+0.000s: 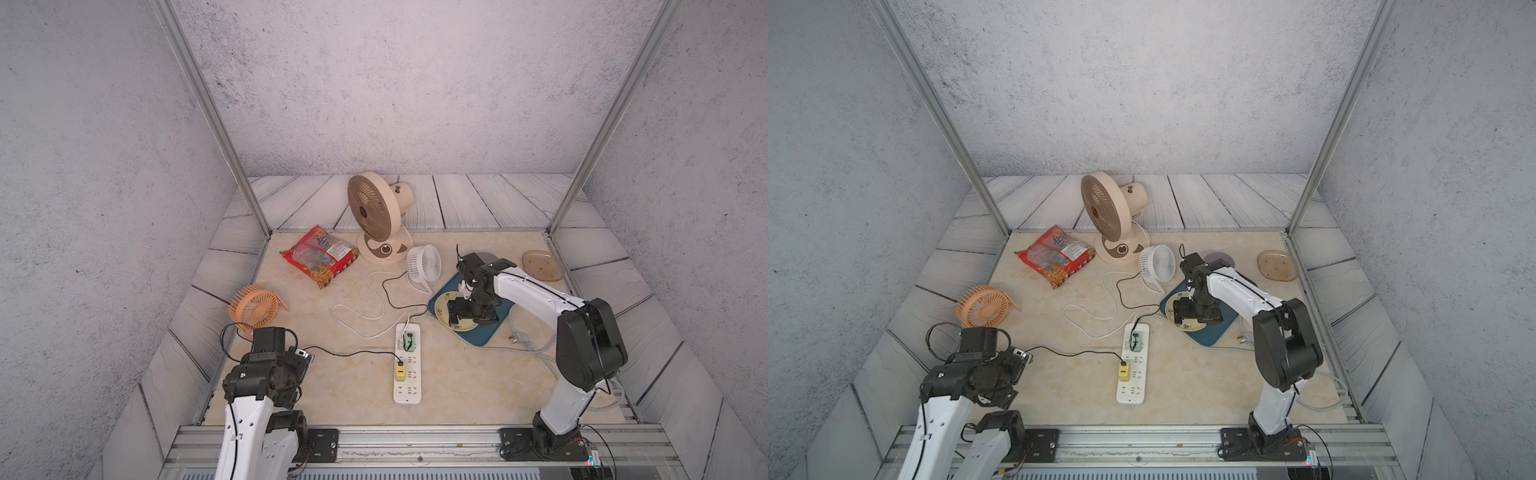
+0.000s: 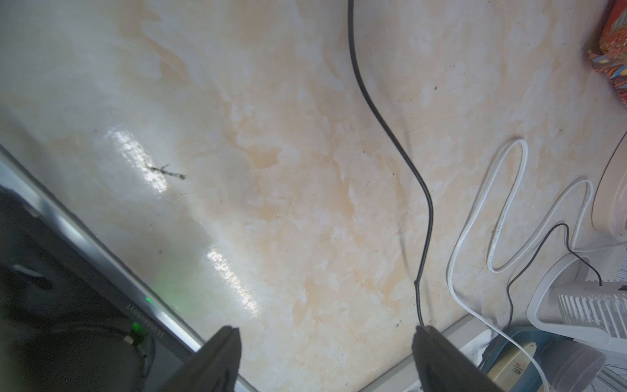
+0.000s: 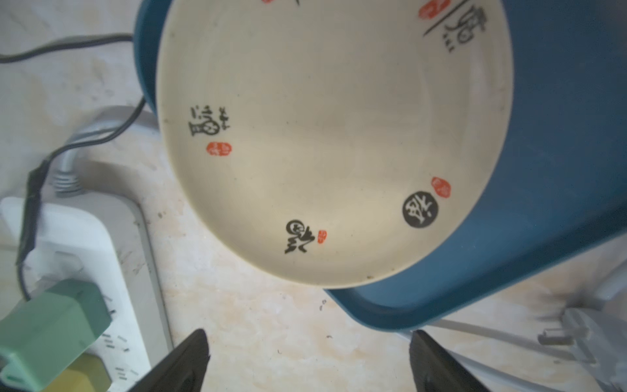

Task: Unplug the desk fan from the power strip
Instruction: Move the distractor to the center of the board.

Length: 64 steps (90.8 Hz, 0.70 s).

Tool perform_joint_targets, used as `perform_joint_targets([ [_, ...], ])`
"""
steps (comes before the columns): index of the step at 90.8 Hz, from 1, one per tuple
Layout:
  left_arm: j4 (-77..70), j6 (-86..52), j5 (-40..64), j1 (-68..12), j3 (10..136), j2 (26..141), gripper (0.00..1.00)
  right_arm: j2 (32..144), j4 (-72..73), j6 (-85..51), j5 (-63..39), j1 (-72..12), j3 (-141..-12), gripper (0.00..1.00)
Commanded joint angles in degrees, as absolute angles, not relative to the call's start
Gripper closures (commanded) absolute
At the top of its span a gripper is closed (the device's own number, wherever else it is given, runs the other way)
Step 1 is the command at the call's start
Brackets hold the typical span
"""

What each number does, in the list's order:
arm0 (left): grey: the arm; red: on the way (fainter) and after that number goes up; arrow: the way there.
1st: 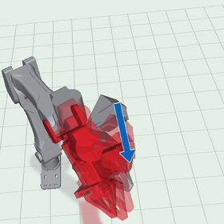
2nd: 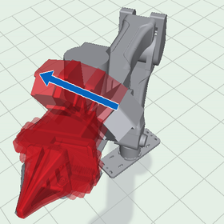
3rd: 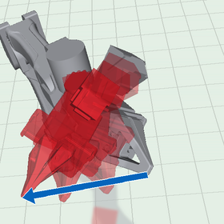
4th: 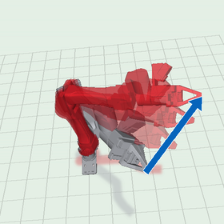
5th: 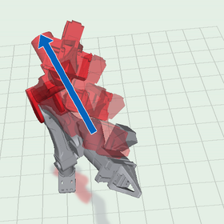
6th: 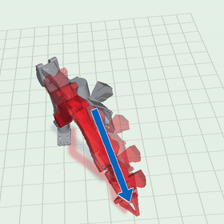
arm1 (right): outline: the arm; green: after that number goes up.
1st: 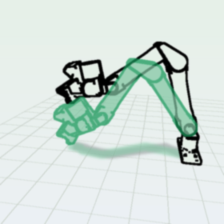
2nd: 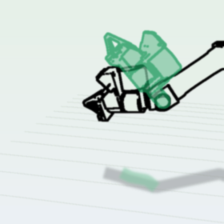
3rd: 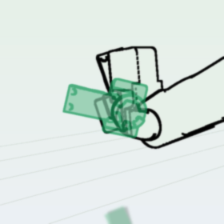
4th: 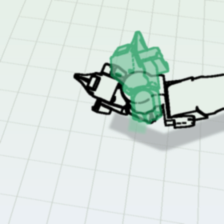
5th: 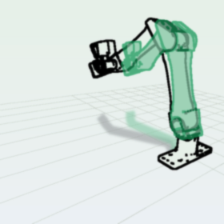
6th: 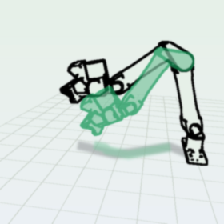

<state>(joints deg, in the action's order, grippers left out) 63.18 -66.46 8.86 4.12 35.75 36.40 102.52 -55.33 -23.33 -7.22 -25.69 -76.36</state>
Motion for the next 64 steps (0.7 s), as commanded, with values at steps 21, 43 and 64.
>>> perform_joint_targets([
  [21, 62.0, -65.5, 8.9, 4.7, 38.3, 38.6, 0.14, 105.4, -56.3, -19.7, -4.4, -27.4, -77.5, 0.02],
  [43, 60.4, -65.7, 9.1, 4.7, 38.2, 40.4, 0.14, 109.3, -58.8, -16.7, -2.3, -29.3, -81.1, 0.01],
  [64, 60.4, -66.4, 8.8, 4.7, 38.2, 40.1, 0.14, 112.9, -59.2, -16.5, 1.2, -29.3, -84.1, 0.01],
])
